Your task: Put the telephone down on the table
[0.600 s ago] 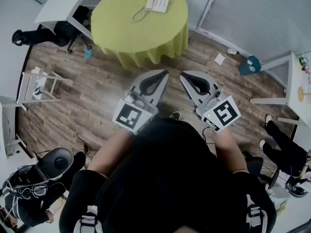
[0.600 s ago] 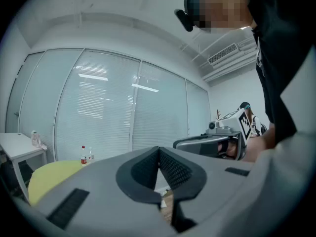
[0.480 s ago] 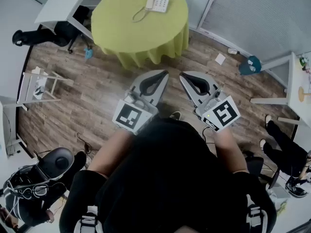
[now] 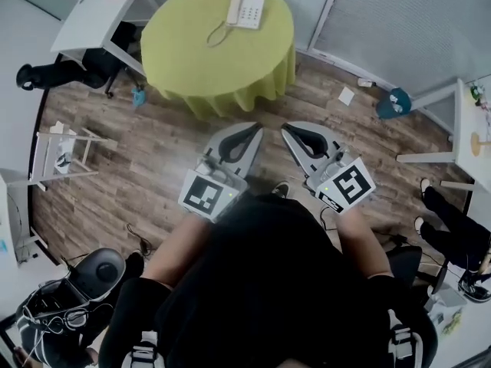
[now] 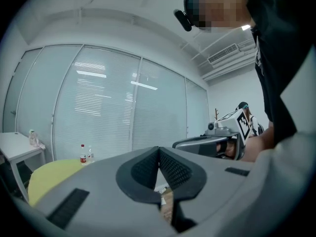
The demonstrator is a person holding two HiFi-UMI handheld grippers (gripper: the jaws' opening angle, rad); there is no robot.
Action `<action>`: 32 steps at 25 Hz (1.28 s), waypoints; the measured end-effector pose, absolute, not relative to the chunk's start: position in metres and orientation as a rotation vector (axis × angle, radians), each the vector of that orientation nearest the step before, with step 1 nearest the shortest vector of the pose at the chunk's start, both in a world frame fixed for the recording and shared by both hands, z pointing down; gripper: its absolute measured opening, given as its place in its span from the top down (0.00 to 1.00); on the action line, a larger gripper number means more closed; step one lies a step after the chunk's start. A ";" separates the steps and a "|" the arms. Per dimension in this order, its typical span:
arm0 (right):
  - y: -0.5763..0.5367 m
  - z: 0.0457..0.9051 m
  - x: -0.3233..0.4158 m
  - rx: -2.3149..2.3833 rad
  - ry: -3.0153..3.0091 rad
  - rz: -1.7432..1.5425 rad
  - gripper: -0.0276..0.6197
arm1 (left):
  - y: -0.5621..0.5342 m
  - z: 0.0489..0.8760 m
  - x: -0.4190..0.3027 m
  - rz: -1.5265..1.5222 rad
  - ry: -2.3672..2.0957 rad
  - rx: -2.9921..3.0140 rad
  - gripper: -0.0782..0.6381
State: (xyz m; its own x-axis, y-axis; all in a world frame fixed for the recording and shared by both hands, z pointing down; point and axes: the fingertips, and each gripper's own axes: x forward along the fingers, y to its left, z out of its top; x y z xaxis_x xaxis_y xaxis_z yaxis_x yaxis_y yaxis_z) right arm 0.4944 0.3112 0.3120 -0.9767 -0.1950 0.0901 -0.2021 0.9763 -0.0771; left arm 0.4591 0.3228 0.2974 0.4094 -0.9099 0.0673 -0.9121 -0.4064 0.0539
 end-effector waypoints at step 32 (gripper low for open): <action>0.249 0.316 0.250 0.594 -2.913 0.081 0.93 | 0.261 0.304 0.200 -0.015 -1.481 2.671 0.87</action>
